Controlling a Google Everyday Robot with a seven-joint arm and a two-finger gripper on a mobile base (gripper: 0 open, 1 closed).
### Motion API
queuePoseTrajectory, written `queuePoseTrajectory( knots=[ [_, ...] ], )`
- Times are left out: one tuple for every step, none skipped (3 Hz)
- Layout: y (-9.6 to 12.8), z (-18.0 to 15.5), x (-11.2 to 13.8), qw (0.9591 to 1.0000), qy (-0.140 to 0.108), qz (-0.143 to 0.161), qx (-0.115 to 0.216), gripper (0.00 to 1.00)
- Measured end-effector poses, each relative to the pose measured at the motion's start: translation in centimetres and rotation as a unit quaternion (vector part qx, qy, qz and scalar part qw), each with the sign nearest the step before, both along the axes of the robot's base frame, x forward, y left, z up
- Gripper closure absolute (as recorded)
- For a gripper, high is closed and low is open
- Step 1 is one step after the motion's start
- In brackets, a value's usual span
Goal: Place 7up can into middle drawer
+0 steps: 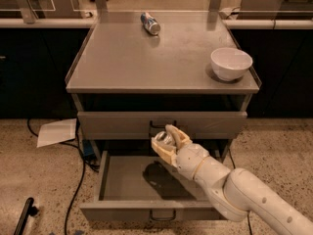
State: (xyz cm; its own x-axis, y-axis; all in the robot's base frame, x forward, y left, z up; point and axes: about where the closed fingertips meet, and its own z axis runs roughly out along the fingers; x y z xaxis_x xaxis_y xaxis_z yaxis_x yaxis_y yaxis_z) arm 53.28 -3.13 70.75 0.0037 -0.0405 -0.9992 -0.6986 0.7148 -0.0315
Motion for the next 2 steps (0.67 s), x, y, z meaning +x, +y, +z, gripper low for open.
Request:
queuePoseTrajectory(
  knots=[
    [-1.9, -3.7, 0.6, 0.9995, 0.011, -0.023, 0.02, 1.0],
    [-3.1, -7.4, 1.1, 0.9975, 0.052, -0.035, 0.033, 1.0]
  ],
)
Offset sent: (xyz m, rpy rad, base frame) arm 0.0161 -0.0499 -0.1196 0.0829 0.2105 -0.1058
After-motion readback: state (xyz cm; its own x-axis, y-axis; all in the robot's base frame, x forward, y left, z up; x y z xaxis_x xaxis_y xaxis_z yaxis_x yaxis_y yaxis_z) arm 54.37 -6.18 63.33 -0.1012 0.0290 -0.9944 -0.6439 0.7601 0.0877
